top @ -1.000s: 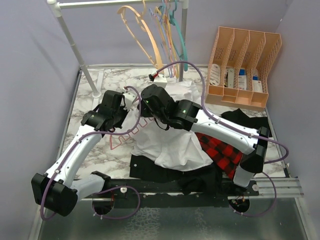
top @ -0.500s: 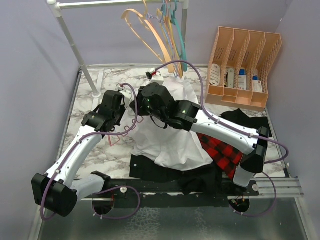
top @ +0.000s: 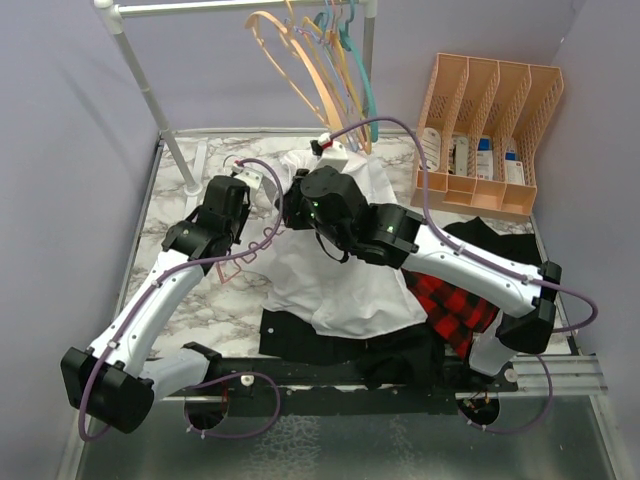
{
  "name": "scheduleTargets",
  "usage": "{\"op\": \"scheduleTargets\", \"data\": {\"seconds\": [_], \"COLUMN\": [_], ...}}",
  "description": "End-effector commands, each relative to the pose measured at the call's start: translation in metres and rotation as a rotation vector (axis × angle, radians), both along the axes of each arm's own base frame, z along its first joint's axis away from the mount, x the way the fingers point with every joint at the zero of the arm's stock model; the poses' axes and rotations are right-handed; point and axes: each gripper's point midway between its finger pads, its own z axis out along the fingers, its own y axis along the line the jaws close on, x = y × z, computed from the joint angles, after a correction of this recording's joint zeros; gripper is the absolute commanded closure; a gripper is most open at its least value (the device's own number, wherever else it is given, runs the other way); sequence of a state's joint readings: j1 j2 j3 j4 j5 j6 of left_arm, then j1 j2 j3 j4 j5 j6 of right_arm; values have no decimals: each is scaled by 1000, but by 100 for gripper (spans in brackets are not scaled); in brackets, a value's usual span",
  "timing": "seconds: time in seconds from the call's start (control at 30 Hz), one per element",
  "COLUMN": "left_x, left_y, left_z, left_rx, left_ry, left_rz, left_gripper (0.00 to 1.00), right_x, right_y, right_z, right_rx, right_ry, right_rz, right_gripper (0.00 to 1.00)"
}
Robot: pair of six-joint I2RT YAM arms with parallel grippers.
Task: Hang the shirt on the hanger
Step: Hang the shirt at the center of the board.
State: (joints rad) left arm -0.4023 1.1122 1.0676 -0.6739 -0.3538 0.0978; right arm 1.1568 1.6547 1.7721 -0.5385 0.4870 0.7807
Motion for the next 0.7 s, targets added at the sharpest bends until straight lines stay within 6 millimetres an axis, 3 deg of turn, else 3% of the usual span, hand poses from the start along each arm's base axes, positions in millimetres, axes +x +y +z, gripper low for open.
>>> {"op": "scheduleTargets", "data": {"seconds": [0.0, 0.2, 0.3, 0.53, 0.67], "left_x": [7, 15, 19, 17, 16], "left_y": [14, 13, 10, 27, 29], "left_z": [27, 33, 44, 68, 70], "left_rx": [-2, -48, -64, 59, 88], "left_ry": [-140, -190, -207, -253, -255], "left_rz": [96, 147, 143, 122, 105], "left_gripper": [100, 100, 100, 100, 100], "right_x": [-8, -32, -34, -9, -5], "right_y": [-18, 17, 24, -17, -26], "right_z": [15, -2, -2, 22, 19], "right_rx": [-25, 11, 7, -99, -135], "right_ry": [-33, 36, 26, -86, -96], "right_rz": [-13, 175, 216, 45, 7], "right_gripper": [99, 99, 99, 99, 99]}}
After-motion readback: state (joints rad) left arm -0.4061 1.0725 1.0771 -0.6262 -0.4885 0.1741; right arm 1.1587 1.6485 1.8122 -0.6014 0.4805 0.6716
